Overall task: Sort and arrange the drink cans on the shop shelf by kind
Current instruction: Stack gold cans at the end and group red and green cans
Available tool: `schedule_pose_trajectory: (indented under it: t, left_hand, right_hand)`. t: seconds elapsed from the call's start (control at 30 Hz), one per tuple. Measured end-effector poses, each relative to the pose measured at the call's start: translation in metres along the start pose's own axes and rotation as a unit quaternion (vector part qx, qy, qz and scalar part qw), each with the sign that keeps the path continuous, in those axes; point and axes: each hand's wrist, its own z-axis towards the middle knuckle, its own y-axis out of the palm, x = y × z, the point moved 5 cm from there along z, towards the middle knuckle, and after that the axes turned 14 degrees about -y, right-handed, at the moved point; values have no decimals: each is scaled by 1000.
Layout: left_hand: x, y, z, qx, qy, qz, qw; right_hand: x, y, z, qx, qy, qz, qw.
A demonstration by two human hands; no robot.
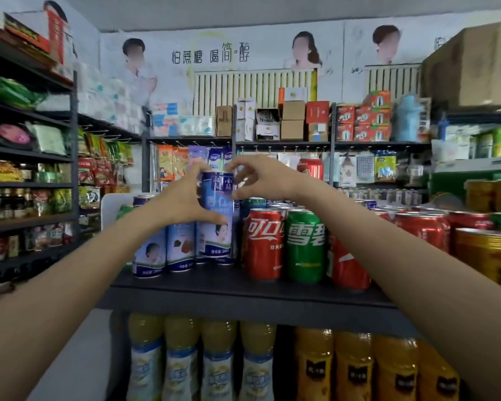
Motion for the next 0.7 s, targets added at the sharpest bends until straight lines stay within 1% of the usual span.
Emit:
schedule_pose_trajectory:
  t: [0.1, 0.2, 0.27, 0.37, 0.43, 0.5, 0.57, 0.63, 0.7]
  left_hand:
    - [-7, 18, 9, -2, 23, 96, 995]
    - [-5, 34, 14, 43, 73, 211, 974]
    - [-6, 39, 19, 58, 74, 243, 965]
    - [-11, 41, 27, 51, 55, 285, 955]
    - [-11, 38, 30, 67, 50, 326, 941]
    - [-11, 37, 27, 84, 55, 393, 914]
    - [-8, 36, 27, 82, 58, 430, 897]
    - [-5, 35, 27, 74, 47, 419, 904]
    - [3, 32, 28, 93, 54, 362, 926]
  right_hand:
    - [19, -21, -11, 39, 41, -7, 998]
    - [36, -44, -28, 82, 77, 1, 994]
    - [46, -51, -38, 93, 97, -2, 991]
    - [59, -60, -50, 114, 115, 2, 987]
    - [64, -65, -54, 131, 120, 9, 984]
    - [70, -64, -56, 122, 124, 11, 985]
    - [71, -58, -57, 100, 120, 12, 988]
    - [68, -46, -56, 62, 105, 9, 992]
    - [61, -35, -54, 32, 80, -8, 996]
